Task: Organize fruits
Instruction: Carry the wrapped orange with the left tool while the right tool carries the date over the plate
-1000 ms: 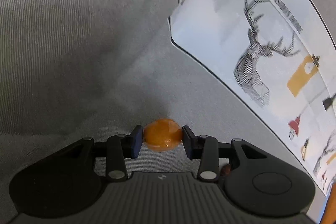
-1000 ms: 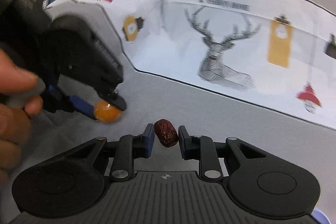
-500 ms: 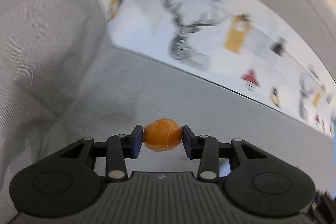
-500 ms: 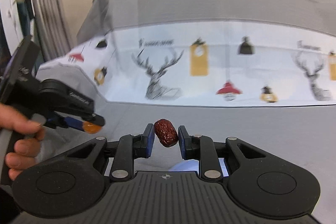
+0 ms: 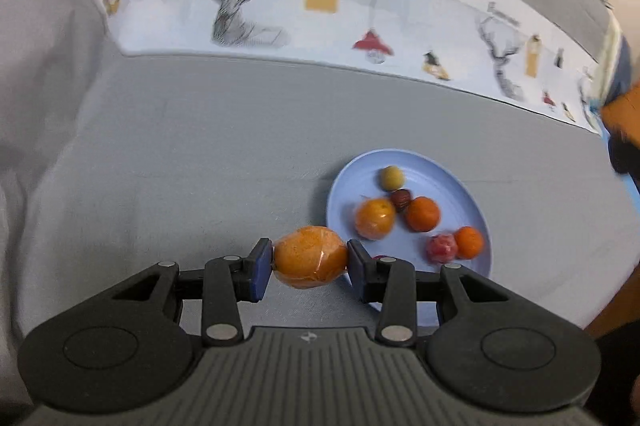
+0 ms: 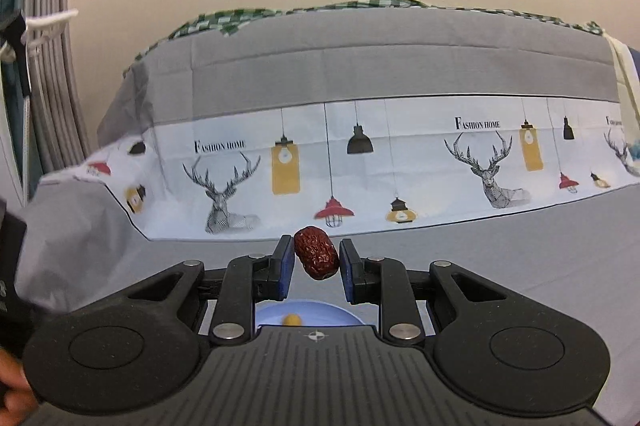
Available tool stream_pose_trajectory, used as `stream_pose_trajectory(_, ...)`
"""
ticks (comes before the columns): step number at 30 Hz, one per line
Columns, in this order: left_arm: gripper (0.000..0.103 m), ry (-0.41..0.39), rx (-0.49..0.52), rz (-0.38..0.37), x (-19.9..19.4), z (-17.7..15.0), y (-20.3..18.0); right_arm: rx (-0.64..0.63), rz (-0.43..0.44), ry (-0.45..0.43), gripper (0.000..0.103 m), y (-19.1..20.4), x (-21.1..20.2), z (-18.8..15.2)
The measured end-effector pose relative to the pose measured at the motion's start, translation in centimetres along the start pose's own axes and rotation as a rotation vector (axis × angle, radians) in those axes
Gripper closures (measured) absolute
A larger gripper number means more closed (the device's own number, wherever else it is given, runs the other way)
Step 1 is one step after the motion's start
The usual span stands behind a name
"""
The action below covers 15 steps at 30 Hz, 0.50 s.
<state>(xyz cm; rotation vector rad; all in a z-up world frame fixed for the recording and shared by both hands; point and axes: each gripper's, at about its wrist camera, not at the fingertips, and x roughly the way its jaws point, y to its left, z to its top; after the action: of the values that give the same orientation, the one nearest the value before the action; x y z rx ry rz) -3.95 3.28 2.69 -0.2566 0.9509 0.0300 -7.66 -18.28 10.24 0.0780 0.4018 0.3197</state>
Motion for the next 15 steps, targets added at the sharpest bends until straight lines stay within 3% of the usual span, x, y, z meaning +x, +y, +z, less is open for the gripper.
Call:
stream_pose_trajectory(4, 0.059, 0.037, -0.057, 0.016, 1.1, 0.5, 0.8, 0.015, -0.029, 0.080, 0.078, -2.0, 2.2, -4.0)
stream_pose_trajectory(7, 0.059, 0.024, -0.057, 0.041, 1.7, 1.3, 1.1, 0.061, -0.022, 0.098, 0.078, -2.8, 3.4, -4.5)
stream_pose_trajectory(15, 0.059, -0.045, -0.051, -0.045, 1.3, 1.8, -0.7, 0.104, 0.023, 0.141, 0.078, -3.2, 4.5, -5.3)
